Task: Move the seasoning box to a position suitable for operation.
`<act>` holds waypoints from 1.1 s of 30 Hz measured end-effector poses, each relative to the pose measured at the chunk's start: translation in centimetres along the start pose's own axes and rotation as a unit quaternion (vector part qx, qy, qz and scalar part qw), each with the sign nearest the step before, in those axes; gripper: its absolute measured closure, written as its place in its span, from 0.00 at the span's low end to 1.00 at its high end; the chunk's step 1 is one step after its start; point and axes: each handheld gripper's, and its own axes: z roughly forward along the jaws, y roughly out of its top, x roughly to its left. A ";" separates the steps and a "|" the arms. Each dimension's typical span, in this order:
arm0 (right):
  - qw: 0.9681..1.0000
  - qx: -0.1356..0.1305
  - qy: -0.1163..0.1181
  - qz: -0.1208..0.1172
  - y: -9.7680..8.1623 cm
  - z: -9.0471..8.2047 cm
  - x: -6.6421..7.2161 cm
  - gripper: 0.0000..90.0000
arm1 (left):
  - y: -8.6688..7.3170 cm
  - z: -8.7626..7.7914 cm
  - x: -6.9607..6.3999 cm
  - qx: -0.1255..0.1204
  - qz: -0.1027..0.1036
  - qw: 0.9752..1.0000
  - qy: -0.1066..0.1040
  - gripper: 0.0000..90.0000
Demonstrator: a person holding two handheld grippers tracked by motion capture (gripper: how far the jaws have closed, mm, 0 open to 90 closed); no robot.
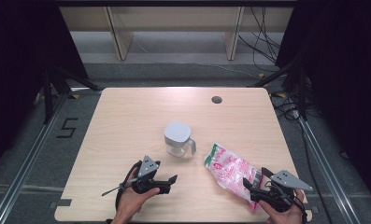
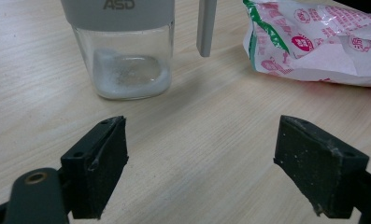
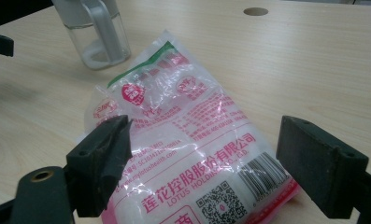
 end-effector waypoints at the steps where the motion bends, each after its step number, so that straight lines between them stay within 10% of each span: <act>1: 1.000 0.001 -0.001 -0.001 0.0 0.0 0.0 0.21 | 0.0 0.0 -0.1 0.001 -0.007 1.000 0.003 0.18; 14: 1.000 -0.003 0.000 0.004 -0.1 0.1 0.0 0.21 | 0.0 0.1 -0.4 -0.006 -0.009 1.000 -0.008 0.23; 22: 1.000 0.006 -0.003 -0.009 0.0 0.2 -0.3 0.21 | 0.3 1.0 -1.3 -0.018 0.006 1.000 -0.018 0.52; 33: 1.000 0.006 -0.010 0.003 0.0 0.2 -0.3 0.22 | 2.0 3.9 -1.9 -0.060 0.022 0.998 0.021 0.88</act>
